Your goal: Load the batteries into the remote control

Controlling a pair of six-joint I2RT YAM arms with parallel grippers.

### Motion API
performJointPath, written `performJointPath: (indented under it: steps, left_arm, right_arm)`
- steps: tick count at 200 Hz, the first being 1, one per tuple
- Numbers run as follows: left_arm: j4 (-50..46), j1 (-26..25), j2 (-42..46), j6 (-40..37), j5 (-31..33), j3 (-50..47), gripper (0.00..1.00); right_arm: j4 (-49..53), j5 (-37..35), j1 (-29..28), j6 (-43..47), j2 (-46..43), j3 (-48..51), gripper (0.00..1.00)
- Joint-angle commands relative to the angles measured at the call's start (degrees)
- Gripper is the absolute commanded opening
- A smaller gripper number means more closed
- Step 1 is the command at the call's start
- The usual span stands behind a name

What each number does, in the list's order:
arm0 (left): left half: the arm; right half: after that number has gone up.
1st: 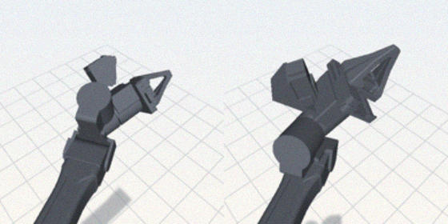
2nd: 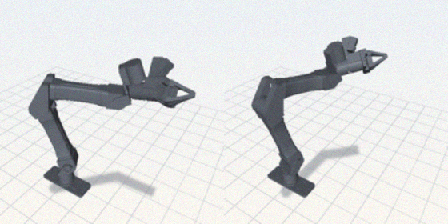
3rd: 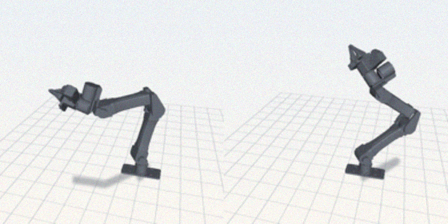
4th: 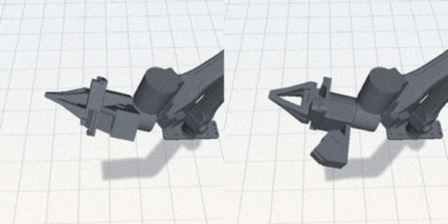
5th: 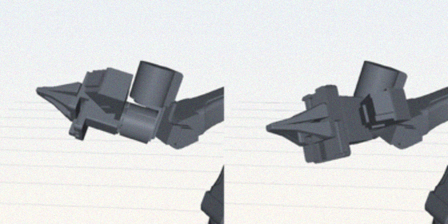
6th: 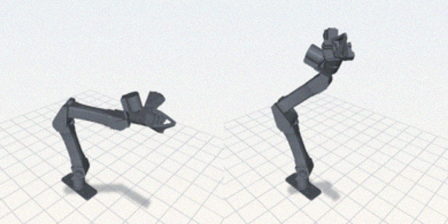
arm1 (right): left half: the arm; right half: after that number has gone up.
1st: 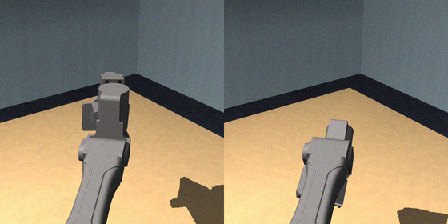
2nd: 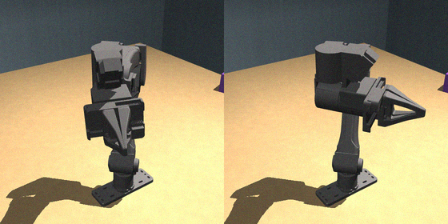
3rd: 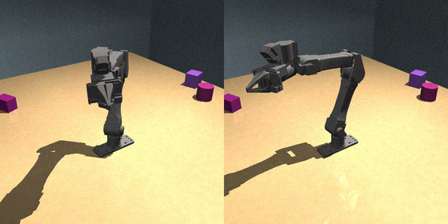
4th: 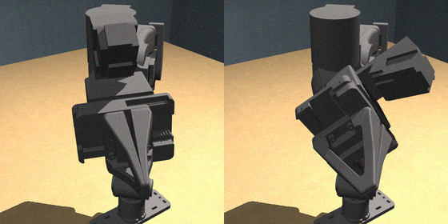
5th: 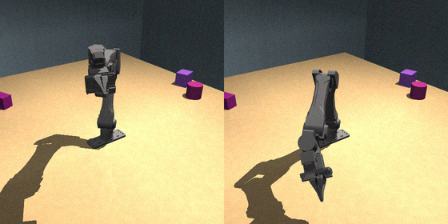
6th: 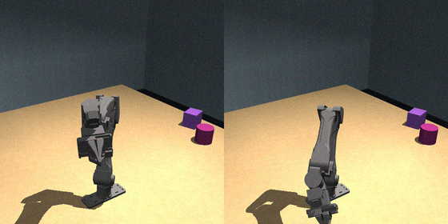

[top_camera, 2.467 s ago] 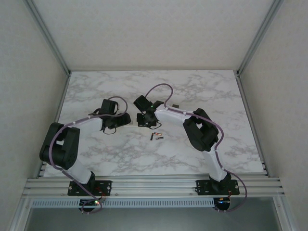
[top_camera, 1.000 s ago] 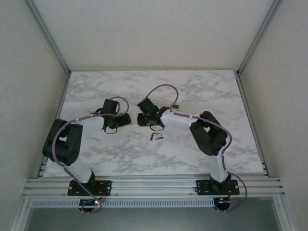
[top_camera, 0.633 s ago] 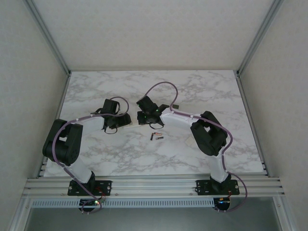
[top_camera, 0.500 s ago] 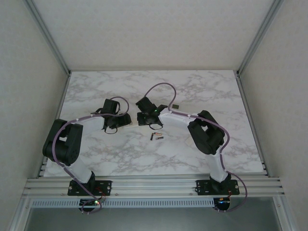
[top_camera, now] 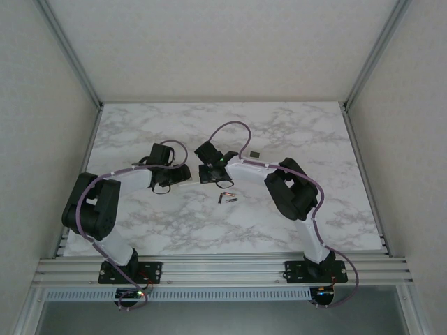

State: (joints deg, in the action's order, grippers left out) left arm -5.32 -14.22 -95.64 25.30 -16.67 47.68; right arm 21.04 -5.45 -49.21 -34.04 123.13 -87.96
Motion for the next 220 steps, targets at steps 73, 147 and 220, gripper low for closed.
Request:
performJointPath:
  steps: [73, 147, 220]
  left_arm:
    - [-1.40, -1.33, 11.07, 0.22, 4.39, -0.61, 0.88]
    - [-2.38, -2.83, 20.66, -1.39, 4.07, -1.90, 0.94]
    - [-3.50, -2.87, 19.25, -1.58, 4.23, -1.94, 0.99]
  right_arm:
    - [3.62, -4.00, -0.25, -9.19, -24.92, 16.25, 0.24]
    - [5.01, 2.93, -2.35, -18.02, -20.61, 20.52, 0.26]
    - [4.76, 3.14, -4.11, -18.10, -13.23, 17.65, 0.24]
